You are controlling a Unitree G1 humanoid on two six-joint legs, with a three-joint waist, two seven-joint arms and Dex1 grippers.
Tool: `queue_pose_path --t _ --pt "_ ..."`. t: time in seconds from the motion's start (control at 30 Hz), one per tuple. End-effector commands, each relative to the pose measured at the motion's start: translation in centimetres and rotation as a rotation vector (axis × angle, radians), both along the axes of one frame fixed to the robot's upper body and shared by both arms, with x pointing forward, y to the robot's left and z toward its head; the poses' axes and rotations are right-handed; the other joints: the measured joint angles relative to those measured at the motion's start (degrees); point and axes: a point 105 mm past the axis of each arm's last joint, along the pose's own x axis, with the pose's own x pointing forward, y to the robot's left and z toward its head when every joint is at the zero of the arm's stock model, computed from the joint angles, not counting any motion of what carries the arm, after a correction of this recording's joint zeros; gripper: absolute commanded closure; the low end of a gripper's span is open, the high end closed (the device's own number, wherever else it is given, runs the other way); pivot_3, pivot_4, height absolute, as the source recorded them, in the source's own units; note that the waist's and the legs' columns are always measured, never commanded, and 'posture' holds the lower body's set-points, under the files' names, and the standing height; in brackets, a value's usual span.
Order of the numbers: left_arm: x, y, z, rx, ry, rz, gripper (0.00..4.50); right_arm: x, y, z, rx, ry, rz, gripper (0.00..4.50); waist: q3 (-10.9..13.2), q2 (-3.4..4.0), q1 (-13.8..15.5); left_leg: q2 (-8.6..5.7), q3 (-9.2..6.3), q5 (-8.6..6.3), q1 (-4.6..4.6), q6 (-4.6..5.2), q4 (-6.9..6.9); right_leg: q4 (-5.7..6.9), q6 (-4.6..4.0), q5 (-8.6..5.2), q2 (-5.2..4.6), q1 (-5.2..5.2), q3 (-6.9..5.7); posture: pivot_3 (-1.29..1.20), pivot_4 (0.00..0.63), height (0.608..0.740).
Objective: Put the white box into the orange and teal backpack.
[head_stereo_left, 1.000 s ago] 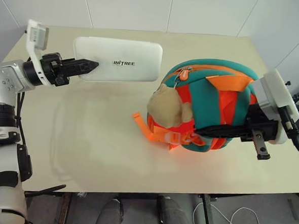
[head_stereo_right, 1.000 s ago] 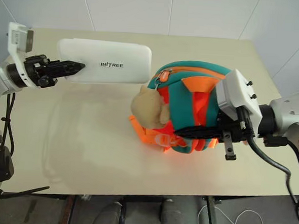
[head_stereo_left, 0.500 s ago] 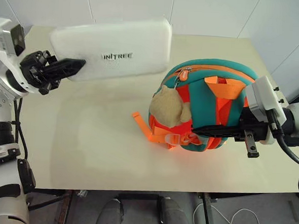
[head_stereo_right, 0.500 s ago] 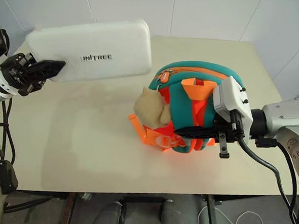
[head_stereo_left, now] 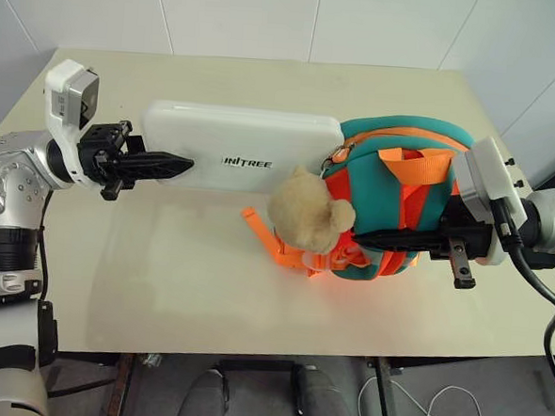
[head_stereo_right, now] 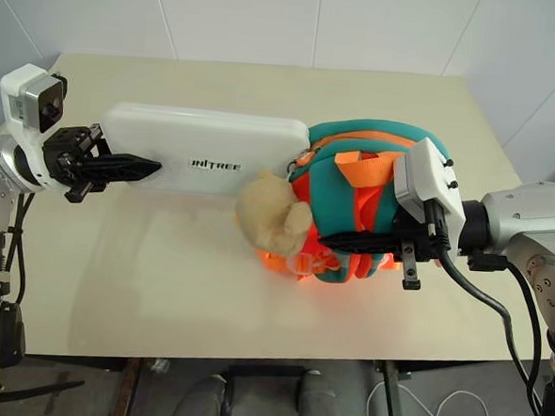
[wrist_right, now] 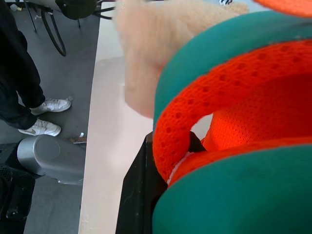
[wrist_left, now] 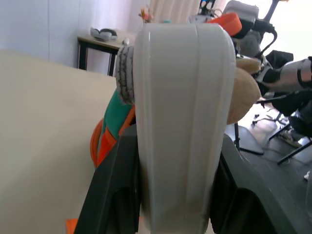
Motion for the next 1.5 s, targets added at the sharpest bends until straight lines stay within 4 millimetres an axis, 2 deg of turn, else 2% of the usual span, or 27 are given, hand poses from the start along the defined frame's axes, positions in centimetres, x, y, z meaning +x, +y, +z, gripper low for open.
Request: queue_pose_path --t 0.03,0.37,0.5,0.57,0.67,0.83,0.97,1.2,1.3,1.37,1.5 --pt "-0.5 -0.7 0.7 0.109 -0.079 -0.076 3.18 0.1 0.0 0.7 0.006 -0.033 -0.009 4.5 0.0 0.0 0.07 0.0 0.0 0.0 0.0 0.0 0.01 0.0 0.0 0.0 -0.01 0.01 0.0 0.0 0.15 0.74" --pt "0.8 -1.9 1.1 0.345 -0.149 -0.062 3.18 0.4 0.2 0.7 0.01 -0.033 -0.018 4.5 0.0 0.0 0.08 0.0 0.0 0.0 0.0 0.01 0.0 0.01 0.0 -0.01 0.02 0.0 0.01 0.0 0.15 0.74" --pt "1.0 -4.3 3.0 0.267 -0.179 -0.089 3.18 0.5 0.3 0.6 0.015 -0.032 -0.021 4.5 0.0 0.0 0.24 0.0 0.0 0.0 0.0 0.01 0.01 0.03 0.0 -0.01 0.01 0.0 0.01 0.0 0.15 0.74" --pt "0.8 -5.4 3.1 0.262 -0.167 -0.108 3.18 0.5 0.4 0.6 0.018 -0.03 -0.021 4.5 0.0 0.0 0.33 0.0 0.0 0.0 -0.01 0.01 0.03 0.06 0.01 -0.01 0.01 0.0 0.02 0.0 0.15 0.74" --pt "1.0 -7.2 2.3 0.281 -0.138 -0.109 3.18 0.5 0.5 0.5 0.021 -0.03 -0.02 4.5 0.0 0.0 0.28 0.0 -0.01 0.0 -0.01 0.01 0.02 0.09 0.02 -0.02 0.02 -0.01 0.02 0.0 0.15 0.74" --pt "3.0 -12.0 -1.3 0.294 -0.043 -0.044 3.18 0.8 1.0 0.5 0.042 -0.035 -0.016 4.5 0.0 0.01 1.07 -0.02 -0.06 0.0 -0.02 0.01 0.14 0.25 0.05 -0.04 0.02 -0.01 0.04 0.0 0.15 0.74" --pt "4.3 -14.8 -3.3 0.306 -0.002 0.01 3.18 0.9 1.4 0.6 0.057 -0.037 -0.007 4.5 0.0 0.01 1.13 -0.03 -0.05 0.0 -0.01 0.01 0.34 0.39 0.06 -0.03 0.06 -0.01 0.09 0.0 0.15 0.74" --pt "6.0 -17.5 -5.0 0.307 0.006 0.076 3.19 0.9 1.6 0.4 0.07 -0.031 -0.013 4.5 -0.01 0.01 1.14 -0.06 -0.05 0.0 0.01 0.02 0.51 0.46 0.11 0.0 0.08 0.04 0.16 0.0 0.15 0.74" --pt "5.6 -18.0 -4.5 0.287 0.002 0.048 3.2 0.8 1.6 0.3 0.073 -0.029 -0.017 4.5 -0.01 0.01 1.14 -0.07 -0.04 0.0 0.01 0.02 0.53 0.46 0.12 0.02 0.08 0.05 0.19 0.0 0.15 0.74" --pt "5.0 -17.8 -4.1 0.286 0.005 0.017 2.46 0.8 1.6 0.4 0.078 -0.027 -0.021 4.5 -0.01 0.01 1.14 -0.07 -0.04 0.0 0.01 0.02 0.53 0.46 0.12 0.02 0.08 0.05 0.19 0.0 0.15 0.74" --pt "4.5 -15.6 -2.9 0.285 -0.018 0.029 1.34 0.8 1.6 0.3 0.082 -0.023 -0.03 4.5 -0.01 0.02 0.81 -0.06 -0.04 0.0 0.0 0.02 0.45 0.45 0.12 0.02 0.09 0.03 0.21 0.0 0.15 0.74"
